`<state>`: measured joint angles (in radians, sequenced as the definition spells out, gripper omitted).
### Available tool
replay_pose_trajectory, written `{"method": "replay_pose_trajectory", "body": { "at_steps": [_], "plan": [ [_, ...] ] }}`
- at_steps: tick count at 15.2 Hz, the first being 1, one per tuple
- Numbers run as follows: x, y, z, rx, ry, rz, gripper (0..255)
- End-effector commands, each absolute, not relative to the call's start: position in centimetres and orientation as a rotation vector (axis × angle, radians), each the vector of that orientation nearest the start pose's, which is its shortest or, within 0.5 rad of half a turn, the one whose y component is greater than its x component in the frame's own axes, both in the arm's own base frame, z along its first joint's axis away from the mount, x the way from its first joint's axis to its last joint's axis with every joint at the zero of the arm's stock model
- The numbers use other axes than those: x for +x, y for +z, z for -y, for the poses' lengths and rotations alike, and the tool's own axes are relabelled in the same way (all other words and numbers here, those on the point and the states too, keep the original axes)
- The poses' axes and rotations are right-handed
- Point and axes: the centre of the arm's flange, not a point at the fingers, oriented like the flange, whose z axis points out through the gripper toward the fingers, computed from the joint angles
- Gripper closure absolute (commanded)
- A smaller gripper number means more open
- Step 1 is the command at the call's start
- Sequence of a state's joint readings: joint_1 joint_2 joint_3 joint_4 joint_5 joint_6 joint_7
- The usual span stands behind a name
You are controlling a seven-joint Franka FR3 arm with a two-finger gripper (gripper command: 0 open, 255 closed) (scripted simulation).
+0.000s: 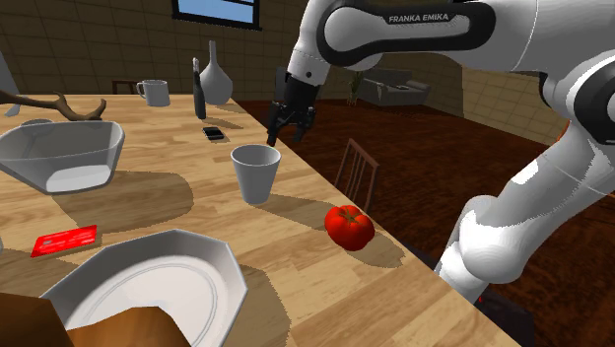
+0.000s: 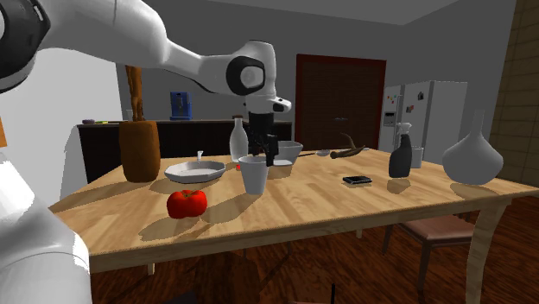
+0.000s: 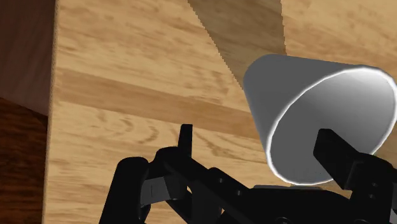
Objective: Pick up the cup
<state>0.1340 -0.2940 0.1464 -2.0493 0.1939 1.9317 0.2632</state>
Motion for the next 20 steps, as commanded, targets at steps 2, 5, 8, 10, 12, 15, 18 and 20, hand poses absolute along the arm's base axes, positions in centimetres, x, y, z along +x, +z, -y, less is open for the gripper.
{"method": "replay_pose_trajectory", "body": {
  "at_steps": [2, 5, 8, 10, 12, 15, 18, 20],
  "plan": [
    [47.7, 57.4, -17.7, -2.919, -0.185, -0.038, 0],
    [47.7, 55.8, -17.7, -2.919, -0.185, -0.038, 0],
    [47.7, 54.3, -17.7, -2.919, -0.185, -0.038, 0],
    [47.7, 53.4, -17.7, -2.919, -0.185, -0.038, 0],
    [47.8, 53.4, -17.6, -2.919, -0.185, -0.038, 255],
    [47.8, 53.4, -17.7, -2.919, -0.185, -0.038, 255],
    [47.8, 53.4, -17.7, -2.919, -0.185, -0.038, 255],
    [47.8, 53.4, -17.7, -2.919, -0.185, -0.038, 255]
  ]
}}
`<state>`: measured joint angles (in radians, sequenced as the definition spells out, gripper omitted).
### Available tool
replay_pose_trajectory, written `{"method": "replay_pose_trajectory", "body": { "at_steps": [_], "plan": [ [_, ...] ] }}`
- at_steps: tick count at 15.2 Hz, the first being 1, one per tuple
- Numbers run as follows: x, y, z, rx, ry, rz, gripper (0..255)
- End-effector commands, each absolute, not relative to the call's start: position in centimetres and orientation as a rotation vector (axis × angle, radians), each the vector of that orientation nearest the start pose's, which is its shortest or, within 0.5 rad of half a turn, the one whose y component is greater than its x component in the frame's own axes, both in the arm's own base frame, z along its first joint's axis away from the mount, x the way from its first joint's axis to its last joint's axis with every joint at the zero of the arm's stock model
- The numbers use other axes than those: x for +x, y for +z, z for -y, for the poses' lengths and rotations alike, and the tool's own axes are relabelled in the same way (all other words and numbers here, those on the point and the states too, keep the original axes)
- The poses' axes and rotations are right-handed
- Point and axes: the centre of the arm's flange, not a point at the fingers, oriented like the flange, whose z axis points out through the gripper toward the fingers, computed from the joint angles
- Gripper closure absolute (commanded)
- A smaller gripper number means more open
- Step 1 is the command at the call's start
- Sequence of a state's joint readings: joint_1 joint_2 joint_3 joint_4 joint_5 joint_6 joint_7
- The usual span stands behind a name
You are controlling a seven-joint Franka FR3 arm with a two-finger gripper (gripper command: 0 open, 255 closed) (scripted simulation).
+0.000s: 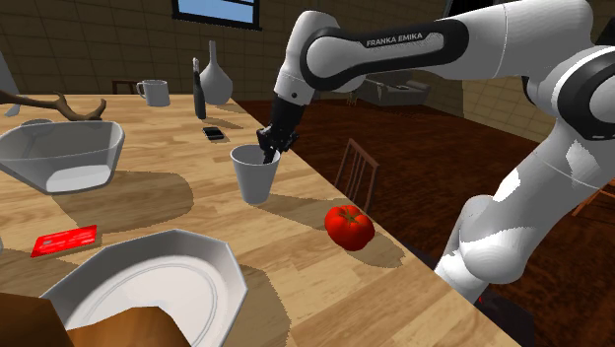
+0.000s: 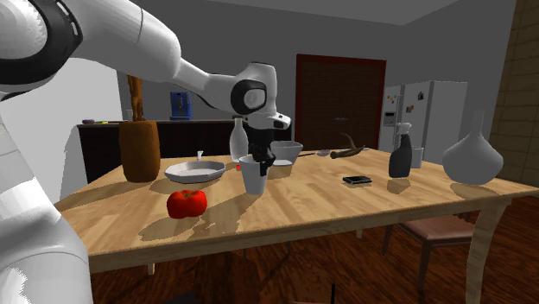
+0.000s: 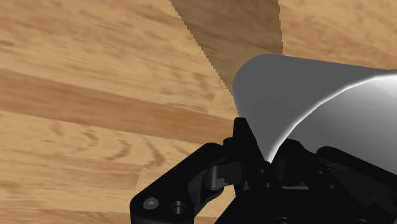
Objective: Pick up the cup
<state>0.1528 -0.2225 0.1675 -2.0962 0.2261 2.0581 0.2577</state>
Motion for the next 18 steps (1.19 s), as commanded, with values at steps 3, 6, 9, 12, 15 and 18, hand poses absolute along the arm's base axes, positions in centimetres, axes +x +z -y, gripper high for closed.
{"method": "replay_pose_trajectory", "body": {
  "at_steps": [3, 6, 9, 12, 15, 18],
  "plan": [
    [47.7, 54.5, -17.7, -2.919, -0.185, -0.038, 255],
    [47.7, 56.1, -17.7, -2.919, -0.185, -0.038, 255],
    [47.7, 57.6, -17.7, -2.919, -0.185, -0.038, 255],
    [47.7, 59.2, -17.7, -2.919, -0.185, -0.038, 255],
    [47.7, 60.8, -17.7, -2.919, -0.185, -0.038, 255],
    [47.7, 61.4, -17.7, -2.919, -0.185, -0.038, 255]
  ]
}}
